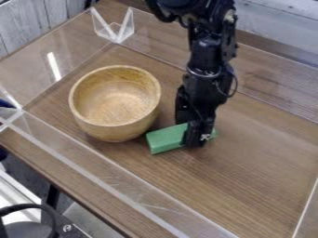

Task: Put the green block in the brown bowl

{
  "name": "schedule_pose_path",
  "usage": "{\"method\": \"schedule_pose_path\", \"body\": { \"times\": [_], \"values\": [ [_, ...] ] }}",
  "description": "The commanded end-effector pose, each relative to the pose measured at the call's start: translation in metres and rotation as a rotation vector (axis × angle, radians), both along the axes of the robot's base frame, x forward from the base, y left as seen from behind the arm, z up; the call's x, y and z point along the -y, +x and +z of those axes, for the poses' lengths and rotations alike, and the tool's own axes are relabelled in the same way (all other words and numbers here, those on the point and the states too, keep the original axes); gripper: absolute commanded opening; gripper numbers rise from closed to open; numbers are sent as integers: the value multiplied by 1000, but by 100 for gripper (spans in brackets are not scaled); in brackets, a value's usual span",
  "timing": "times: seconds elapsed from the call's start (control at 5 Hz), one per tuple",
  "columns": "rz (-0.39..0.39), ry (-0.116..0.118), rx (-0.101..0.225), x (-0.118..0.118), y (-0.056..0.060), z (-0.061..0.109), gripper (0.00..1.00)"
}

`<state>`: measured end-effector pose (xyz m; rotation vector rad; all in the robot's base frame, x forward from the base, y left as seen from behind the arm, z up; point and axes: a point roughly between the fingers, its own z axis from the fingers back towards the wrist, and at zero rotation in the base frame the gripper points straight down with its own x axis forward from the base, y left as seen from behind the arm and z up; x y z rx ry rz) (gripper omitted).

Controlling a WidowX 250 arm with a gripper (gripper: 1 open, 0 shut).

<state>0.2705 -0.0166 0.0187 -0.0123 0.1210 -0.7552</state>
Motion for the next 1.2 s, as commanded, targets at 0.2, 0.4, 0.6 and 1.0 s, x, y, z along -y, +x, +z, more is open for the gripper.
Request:
{"method": "schedule_pose_path", "body": {
  "times": [0.2,0.4,0.6,1.0],
  "values": [
    [5,-11,42,2,3,4,100],
    [12,-13,47,2,3,4,100],
    [18,-16,51,2,3,5,100],
    [32,-21,59,2,3,6,100]
  ]
}}
